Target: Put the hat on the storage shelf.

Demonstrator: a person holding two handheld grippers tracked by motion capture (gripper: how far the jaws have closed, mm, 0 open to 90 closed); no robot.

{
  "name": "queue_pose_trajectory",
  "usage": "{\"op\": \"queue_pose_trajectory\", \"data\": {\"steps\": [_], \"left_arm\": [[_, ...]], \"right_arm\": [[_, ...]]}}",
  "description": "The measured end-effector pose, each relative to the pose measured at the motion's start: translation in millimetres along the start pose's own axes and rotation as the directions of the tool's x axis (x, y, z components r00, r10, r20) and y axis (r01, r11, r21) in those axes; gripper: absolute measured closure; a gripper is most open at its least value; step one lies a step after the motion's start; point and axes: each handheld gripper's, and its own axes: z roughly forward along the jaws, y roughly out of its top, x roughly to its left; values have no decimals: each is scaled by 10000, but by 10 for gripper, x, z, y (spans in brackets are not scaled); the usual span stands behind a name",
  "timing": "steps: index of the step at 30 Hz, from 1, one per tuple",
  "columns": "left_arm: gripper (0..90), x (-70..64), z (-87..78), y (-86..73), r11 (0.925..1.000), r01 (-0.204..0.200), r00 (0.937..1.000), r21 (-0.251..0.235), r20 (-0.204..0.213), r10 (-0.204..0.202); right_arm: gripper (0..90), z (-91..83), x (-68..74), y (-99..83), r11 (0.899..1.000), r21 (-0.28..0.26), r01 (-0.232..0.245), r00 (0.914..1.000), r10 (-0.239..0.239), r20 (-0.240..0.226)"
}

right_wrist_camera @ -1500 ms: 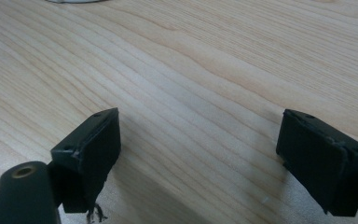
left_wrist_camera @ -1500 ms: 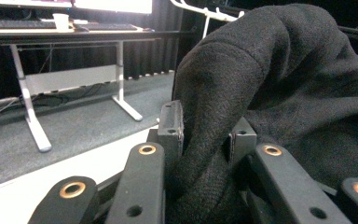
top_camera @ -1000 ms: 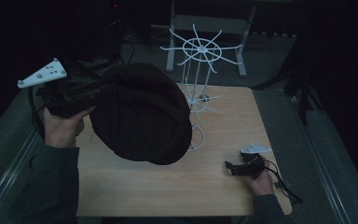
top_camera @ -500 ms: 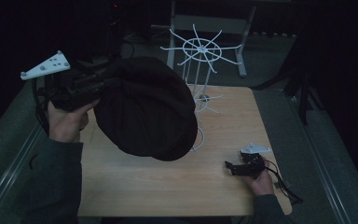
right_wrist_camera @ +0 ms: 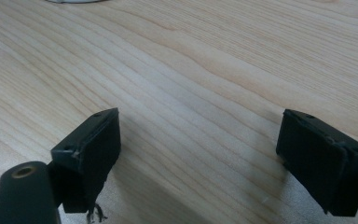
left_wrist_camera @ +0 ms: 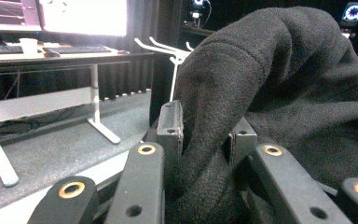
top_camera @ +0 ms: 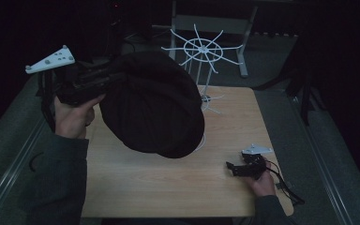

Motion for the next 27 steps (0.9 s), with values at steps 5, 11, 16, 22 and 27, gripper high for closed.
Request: {"op": "queue_pose_trajectory", "data": {"steps": [5,11,16,22,27], "left_arm": [[739,-20,51,40,10000,-29,9999,1,125,29],[738,-20,92,68,10000,63,9998,-65,177,-62],[738,-8,115,66,9998,156,9996,-124,233,-153],[738,-6,154,72,9995,260,9992,-160,320,-255],[738,5,204,73,9993,353,9984,-130,446,-347]], "right_arm": [[135,-1,0,0,10000,11,-4,10000,4,-2],[136,-1,0,0,10000,8,-5,10000,5,-5],[135,-1,0,0,10000,4,-10,10000,10,-6],[135,1,-3,1,10000,4,9,10000,-9,-11],[136,1,-4,2,10000,13,11,10000,-11,-20]]}}
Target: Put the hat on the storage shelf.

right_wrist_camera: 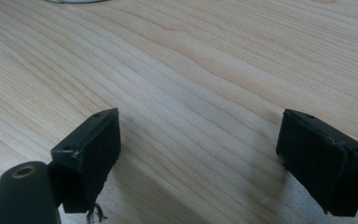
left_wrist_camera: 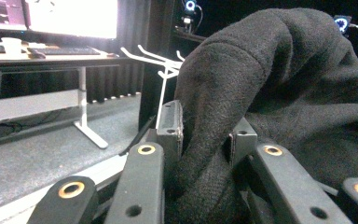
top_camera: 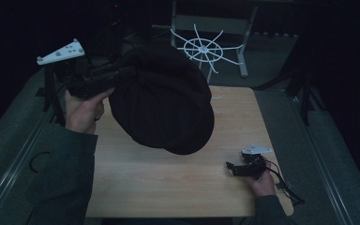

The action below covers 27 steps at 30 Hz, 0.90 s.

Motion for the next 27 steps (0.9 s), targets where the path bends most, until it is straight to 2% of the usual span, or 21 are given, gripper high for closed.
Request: {"op": "queue_pose_trajectory", "data": {"steps": [16,27], "left_arm": [[738,3,159,45,9994,330,9994,-144,137,-328],[738,19,343,41,9991,427,9989,-42,-213,-428]], "right_arm": [[135,0,0,0,10000,-1,3,10000,-3,3],[136,0,0,0,10000,-2,4,10000,-4,2]]}}
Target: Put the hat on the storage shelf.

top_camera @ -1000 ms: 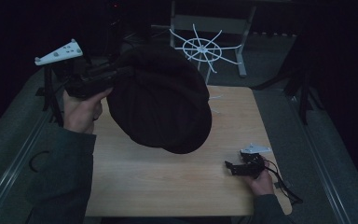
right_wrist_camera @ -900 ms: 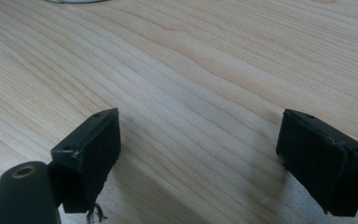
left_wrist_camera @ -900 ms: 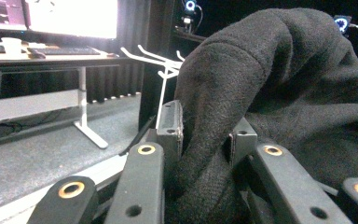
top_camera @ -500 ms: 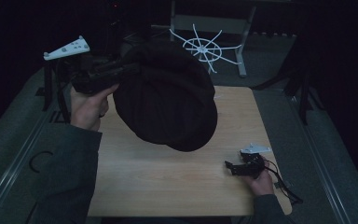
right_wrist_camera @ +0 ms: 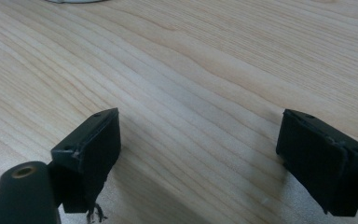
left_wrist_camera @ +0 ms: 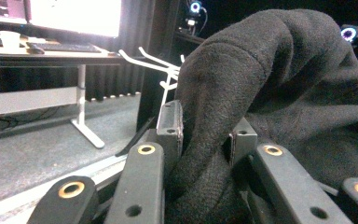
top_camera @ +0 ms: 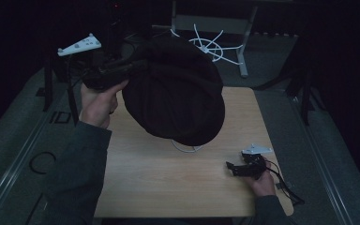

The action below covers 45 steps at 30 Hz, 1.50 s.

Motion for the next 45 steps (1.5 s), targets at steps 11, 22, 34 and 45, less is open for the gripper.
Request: {"op": "queue_pose_trajectory", "data": {"steps": [11,22,34,45], "left_arm": [[735,66,130,-63,9991,426,9990,-47,-140,-426],[728,151,243,-219,9977,535,9968,412,-612,-510],[686,206,295,-311,9962,564,9935,661,-1028,-494],[634,212,293,-311,9943,585,9908,886,-1265,-471]], "right_arm": [[136,0,1,0,10000,-1,-8,10000,8,-4],[136,-1,1,0,10000,2,-20,10000,20,-9],[135,1,0,0,10000,-18,7,10000,-7,7],[136,1,0,0,10000,-21,12,10000,-12,12]]}}
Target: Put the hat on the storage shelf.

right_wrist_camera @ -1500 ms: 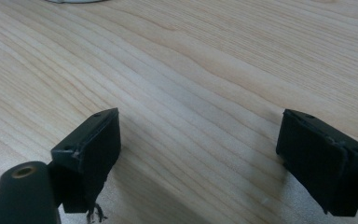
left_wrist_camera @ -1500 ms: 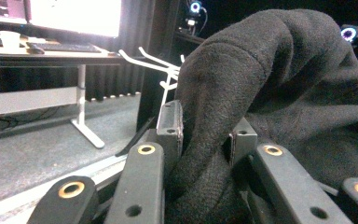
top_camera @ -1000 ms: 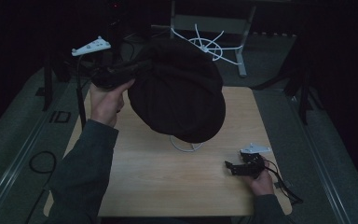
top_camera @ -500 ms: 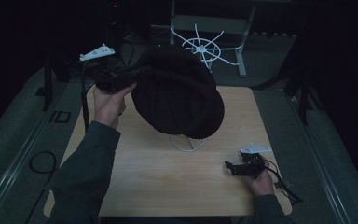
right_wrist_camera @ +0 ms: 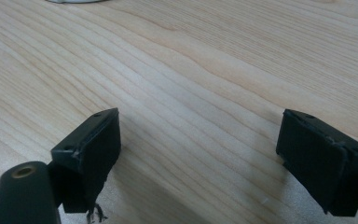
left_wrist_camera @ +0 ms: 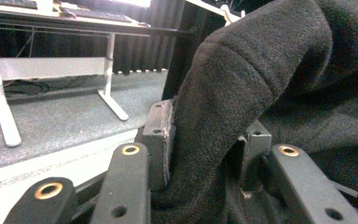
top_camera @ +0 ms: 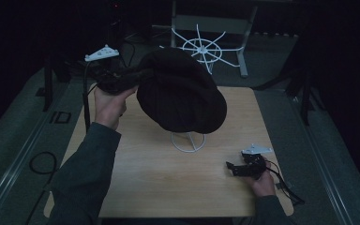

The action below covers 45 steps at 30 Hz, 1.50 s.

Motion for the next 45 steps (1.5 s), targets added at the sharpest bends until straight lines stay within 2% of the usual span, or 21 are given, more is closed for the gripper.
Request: {"op": "queue_pose_trajectory", "data": {"steps": [11,18,30,38,45], "left_arm": [[426,-4,-28,5,9999,-161,9964,-1,-828,160],[337,-8,-77,15,9994,-330,9946,-64,-987,322],[289,18,-212,32,9990,-394,9912,-191,-1274,367],[277,35,-274,22,9992,-373,9844,-118,-1724,347],[277,56,-331,-51,9993,-362,9790,105,-2002,376]], "right_arm": [[136,-1,0,-1,10000,-2,4,10000,-4,2],[136,-2,1,-2,10000,0,6,10000,-6,-4],[136,-6,1,-6,10000,1,27,10000,-27,-4],[136,-7,1,-6,10000,0,23,10000,-23,-3],[136,-6,2,-6,10000,-7,9,10000,-9,-4]]}}
